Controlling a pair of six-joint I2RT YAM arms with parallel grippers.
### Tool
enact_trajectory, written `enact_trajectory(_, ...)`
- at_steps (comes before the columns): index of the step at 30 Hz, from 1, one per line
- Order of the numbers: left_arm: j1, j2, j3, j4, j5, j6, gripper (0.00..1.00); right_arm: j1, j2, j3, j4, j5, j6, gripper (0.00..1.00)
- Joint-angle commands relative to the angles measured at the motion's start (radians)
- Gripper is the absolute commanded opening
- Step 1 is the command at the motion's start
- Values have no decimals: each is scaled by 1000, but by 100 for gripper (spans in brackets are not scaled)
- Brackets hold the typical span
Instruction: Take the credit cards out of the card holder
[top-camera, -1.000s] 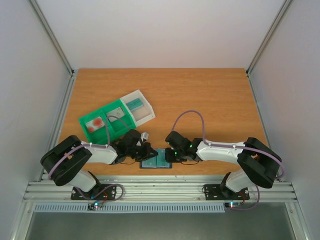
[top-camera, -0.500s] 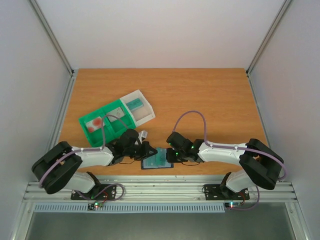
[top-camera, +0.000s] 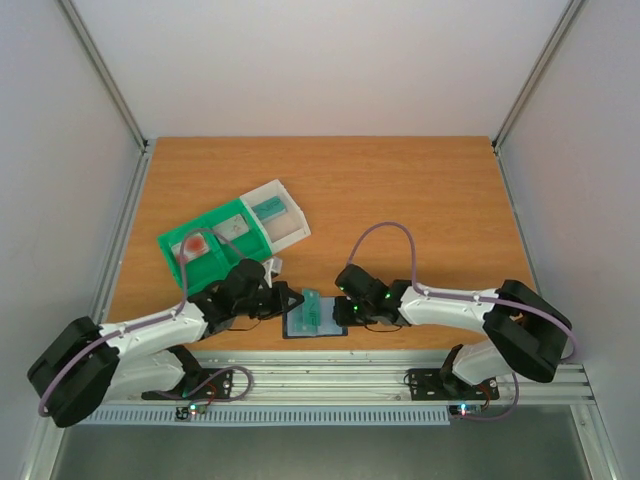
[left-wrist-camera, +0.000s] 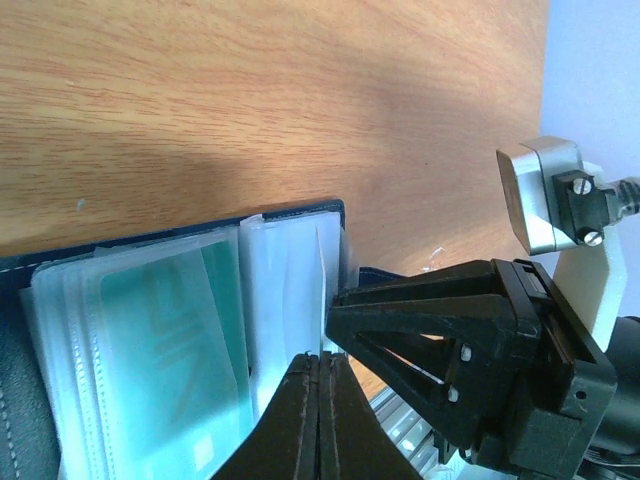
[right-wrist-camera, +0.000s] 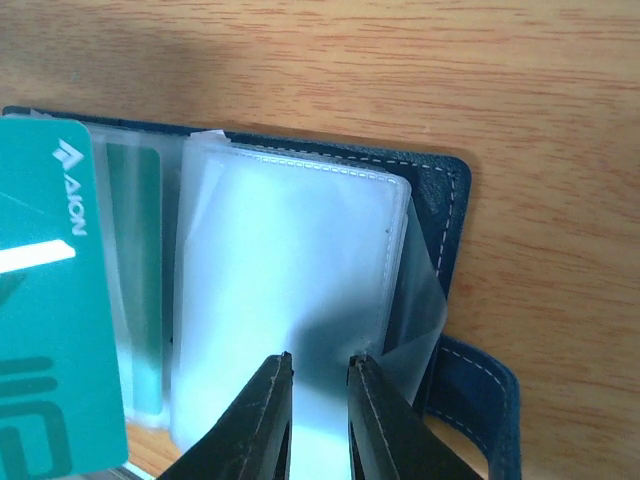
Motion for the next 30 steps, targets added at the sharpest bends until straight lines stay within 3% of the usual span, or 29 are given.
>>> enact_trajectory(1,-3,-59,-8,-61,-48,28,1,-1,-56,-15,-8,-2,12,18)
enact_trajectory(13,-3,-242,-1,-59,-27,5,0,-1,-298,-35,88,-107,81,41)
enact_trajectory(23,-3,-430,-5,-35,-11,-65,1,-3,-442,-49,176,-173,197,74)
enact_trajectory(27,-4,-470,-17,6,-2,-98,0,-3,-453,-40,191,-200,225,75)
enact_trajectory(30,-3,-484,-31,51,8,-127,0,-3,-449,-41,223,-233,238,70)
